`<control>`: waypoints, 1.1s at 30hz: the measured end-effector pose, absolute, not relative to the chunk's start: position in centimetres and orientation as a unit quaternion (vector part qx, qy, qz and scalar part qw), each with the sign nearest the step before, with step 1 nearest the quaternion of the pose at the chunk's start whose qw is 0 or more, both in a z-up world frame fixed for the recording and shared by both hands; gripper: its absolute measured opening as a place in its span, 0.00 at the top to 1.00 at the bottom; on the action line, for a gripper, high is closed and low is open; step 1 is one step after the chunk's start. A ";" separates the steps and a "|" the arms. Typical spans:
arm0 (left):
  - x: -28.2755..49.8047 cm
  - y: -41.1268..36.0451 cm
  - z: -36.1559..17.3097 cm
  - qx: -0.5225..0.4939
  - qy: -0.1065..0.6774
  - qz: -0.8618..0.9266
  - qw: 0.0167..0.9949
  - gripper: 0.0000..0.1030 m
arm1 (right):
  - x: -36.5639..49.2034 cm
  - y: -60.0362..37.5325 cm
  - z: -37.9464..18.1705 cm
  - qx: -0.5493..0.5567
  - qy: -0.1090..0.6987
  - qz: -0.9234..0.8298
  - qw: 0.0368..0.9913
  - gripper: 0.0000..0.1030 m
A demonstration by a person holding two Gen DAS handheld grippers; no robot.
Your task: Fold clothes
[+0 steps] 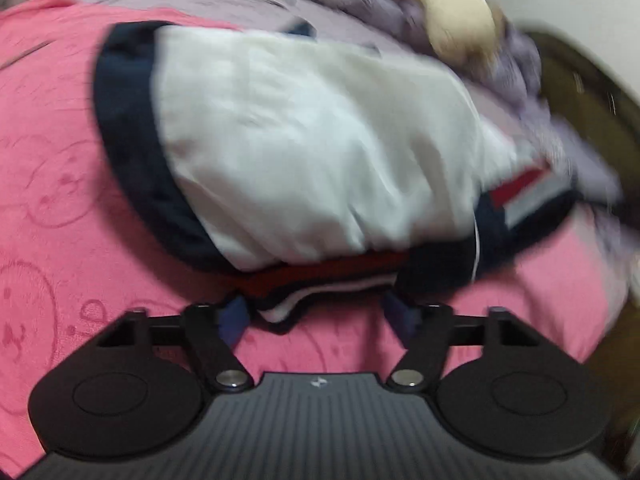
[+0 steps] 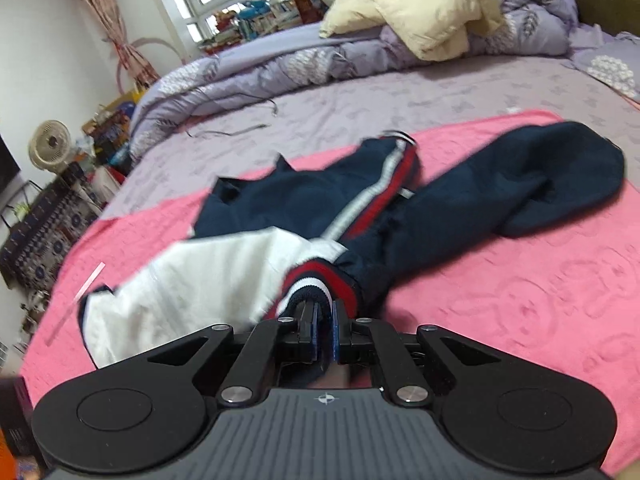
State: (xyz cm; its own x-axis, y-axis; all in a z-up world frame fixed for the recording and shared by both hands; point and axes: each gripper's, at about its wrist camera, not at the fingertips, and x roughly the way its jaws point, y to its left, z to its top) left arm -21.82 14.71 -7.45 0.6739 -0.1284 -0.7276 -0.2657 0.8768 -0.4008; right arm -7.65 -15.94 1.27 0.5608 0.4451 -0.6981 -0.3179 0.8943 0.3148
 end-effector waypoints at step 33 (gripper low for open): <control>-24.9 17.7 -3.4 -0.339 0.347 0.003 0.874 0.95 | -11.6 -15.9 -2.6 -0.035 0.344 0.216 0.913 0.91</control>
